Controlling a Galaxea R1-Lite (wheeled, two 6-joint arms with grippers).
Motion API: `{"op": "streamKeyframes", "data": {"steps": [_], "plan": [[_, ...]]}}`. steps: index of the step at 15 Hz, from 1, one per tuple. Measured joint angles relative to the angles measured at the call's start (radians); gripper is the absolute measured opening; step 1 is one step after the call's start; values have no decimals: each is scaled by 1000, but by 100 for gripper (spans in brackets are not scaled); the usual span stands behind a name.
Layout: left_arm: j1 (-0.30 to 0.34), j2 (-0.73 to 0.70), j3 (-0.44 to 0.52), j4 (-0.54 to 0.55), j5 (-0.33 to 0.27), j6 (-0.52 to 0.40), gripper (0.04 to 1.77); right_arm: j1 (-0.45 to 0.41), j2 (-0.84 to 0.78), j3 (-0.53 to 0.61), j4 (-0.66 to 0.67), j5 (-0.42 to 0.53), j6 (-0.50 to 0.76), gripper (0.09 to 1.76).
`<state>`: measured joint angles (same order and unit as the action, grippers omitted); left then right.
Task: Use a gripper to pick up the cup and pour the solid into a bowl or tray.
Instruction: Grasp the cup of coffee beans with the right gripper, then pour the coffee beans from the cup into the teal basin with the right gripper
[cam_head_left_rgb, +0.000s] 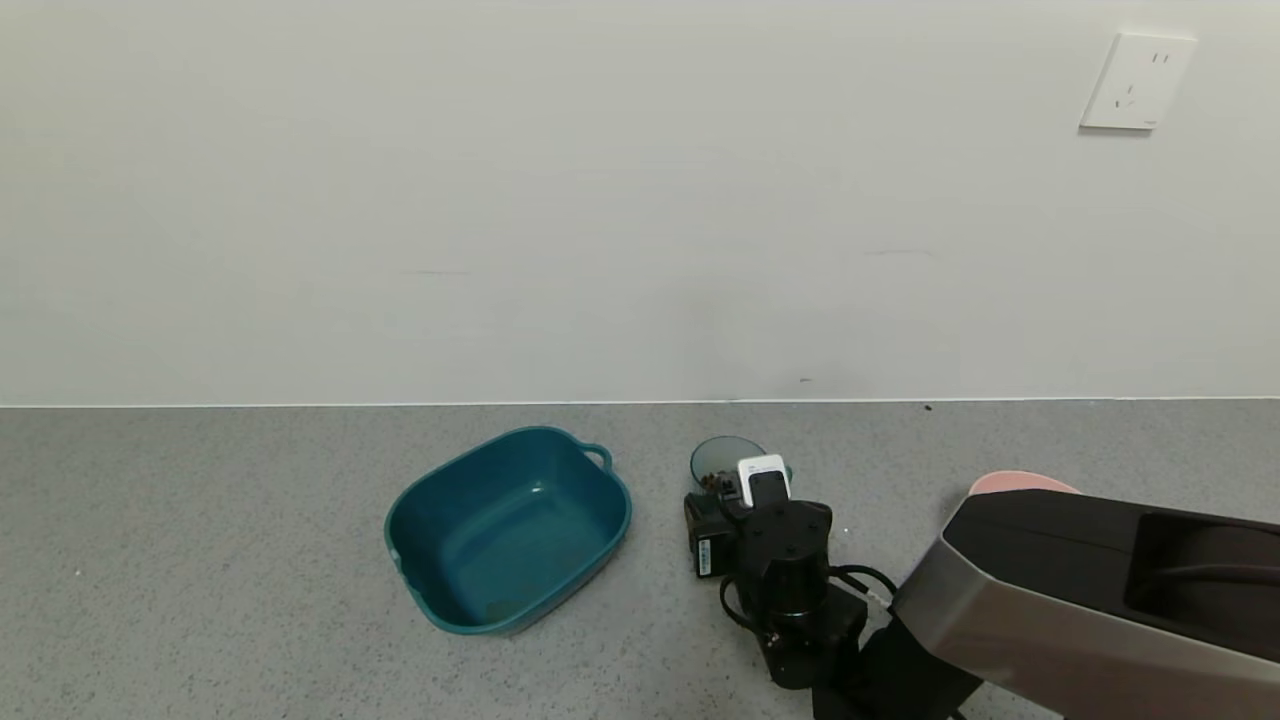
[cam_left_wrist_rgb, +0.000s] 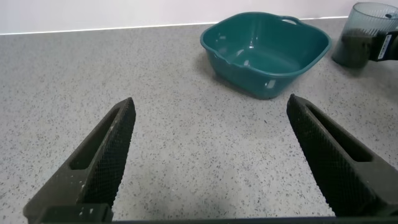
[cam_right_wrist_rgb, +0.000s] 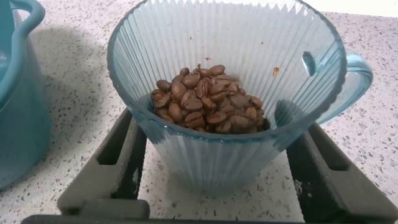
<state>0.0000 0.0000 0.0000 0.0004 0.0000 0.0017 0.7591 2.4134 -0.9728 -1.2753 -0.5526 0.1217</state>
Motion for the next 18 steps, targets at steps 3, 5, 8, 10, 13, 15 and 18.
{"op": "streamKeyframes", "data": {"steps": [3, 5, 8, 10, 13, 15, 18], "plan": [[0, 0, 0, 0, 0, 0, 175, 2, -1, 4, 0, 4, -3, 135], [0, 0, 0, 0, 0, 0, 175, 0, -5, 10, 0, 7, -9, 135], [0, 0, 0, 0, 0, 0, 175, 0, -22, 16, 4, 23, -12, 135], [0, 0, 0, 0, 0, 0, 175, -1, -50, 27, 8, 44, -26, 135], [0, 0, 0, 0, 0, 0, 175, -18, -107, 33, 25, 98, -85, 135], [0, 0, 0, 0, 0, 0, 175, -26, -146, 22, 80, 146, -114, 135], [0, 0, 0, 0, 0, 0, 175, -31, -208, -23, 213, 227, -180, 134]]}}
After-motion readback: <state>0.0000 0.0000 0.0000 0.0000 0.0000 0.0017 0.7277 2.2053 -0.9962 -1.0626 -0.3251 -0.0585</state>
